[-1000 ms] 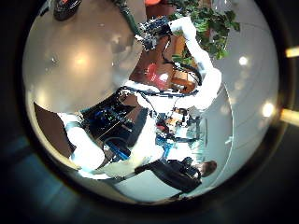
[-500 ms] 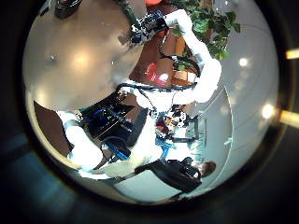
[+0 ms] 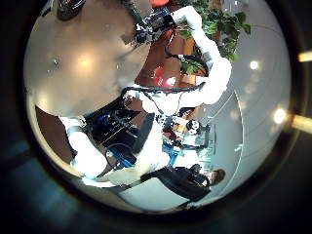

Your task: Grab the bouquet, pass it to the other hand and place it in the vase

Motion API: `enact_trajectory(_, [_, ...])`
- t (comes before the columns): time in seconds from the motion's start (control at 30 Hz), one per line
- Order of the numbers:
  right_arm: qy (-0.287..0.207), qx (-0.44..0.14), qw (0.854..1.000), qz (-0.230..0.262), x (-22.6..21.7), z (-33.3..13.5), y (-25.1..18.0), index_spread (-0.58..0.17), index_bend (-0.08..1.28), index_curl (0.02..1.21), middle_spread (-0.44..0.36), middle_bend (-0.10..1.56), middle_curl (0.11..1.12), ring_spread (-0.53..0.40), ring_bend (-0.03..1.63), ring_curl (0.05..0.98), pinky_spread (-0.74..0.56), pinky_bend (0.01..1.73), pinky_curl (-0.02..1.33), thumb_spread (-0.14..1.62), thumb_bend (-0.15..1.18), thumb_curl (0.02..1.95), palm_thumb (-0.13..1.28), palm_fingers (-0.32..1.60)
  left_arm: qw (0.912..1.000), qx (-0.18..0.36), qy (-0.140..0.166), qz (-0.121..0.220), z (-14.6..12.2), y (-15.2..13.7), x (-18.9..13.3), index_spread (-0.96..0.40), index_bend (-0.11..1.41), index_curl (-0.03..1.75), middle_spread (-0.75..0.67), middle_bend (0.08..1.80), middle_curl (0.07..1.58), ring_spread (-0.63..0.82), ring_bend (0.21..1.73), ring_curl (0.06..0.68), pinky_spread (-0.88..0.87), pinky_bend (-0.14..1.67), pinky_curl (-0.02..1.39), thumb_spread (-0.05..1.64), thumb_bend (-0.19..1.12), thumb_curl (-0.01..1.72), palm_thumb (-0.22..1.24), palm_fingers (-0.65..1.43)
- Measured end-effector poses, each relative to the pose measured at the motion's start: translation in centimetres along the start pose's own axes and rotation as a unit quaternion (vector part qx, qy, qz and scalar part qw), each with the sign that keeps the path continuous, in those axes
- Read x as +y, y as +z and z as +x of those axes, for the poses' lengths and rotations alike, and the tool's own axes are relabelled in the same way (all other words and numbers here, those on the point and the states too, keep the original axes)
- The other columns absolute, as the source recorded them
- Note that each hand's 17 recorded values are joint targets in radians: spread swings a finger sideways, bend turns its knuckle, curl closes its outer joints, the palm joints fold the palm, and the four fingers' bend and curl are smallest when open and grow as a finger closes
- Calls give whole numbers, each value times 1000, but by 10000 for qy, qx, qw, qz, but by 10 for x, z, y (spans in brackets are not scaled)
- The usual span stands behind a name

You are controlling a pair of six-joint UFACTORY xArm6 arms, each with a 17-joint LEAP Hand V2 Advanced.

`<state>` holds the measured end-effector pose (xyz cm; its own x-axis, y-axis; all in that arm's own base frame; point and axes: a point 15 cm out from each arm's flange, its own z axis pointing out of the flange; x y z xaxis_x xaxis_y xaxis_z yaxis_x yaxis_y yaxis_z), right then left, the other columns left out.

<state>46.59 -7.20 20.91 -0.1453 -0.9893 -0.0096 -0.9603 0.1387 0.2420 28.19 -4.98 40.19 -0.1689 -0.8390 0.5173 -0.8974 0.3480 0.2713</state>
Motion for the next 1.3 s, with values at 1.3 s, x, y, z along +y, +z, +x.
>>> enact_trajectory(1.3, [-17, -2617, 9533, 1506, 114, 6, -154, -276, 863, 831, -155, 1168, 735, -209, 1290, 634, -353, 1071, 822, 949, -48, 895, 771, 952, 9982, 593, -25, 5, 33, -2, 10, 79, 180, 366, 375, 203, 366, 549, 444, 204, 505, 182, 263, 1188, -18, 285, 222, 170])
